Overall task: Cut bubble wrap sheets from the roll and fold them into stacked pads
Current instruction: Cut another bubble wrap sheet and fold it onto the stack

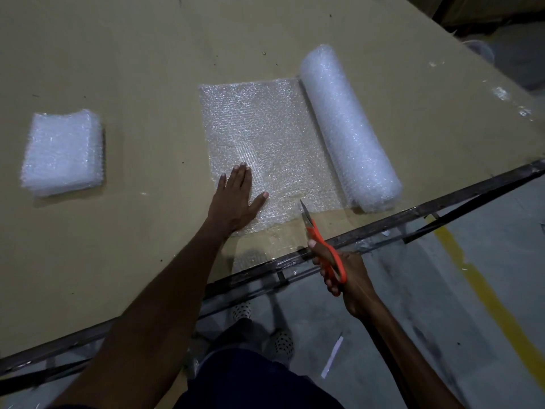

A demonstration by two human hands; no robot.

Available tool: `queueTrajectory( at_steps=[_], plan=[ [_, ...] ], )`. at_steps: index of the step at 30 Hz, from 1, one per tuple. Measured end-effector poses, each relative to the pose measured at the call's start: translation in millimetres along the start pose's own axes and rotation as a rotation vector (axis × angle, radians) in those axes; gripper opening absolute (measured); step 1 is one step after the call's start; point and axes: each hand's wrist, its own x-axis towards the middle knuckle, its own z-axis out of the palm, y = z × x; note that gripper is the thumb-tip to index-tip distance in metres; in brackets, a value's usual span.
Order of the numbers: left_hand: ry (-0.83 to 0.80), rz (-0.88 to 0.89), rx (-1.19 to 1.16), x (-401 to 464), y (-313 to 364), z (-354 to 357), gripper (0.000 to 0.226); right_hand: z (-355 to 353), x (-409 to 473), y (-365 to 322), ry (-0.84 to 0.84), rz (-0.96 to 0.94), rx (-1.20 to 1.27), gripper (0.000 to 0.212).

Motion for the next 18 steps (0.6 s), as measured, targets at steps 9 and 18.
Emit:
queueTrajectory(
  at_steps=[9,18],
  plan=[
    [0.021,0.012,-0.002,0.4,-0.6,1.4,0.091,2.2,3.0,4.9,-0.017,-0.008,0.033,0.044],
    [0.018,0.017,0.006,0.2,-1.5,1.3,0.090,9.8,10.5,-6.8,-0.038,0.001,0.012,0.052]
  ],
)
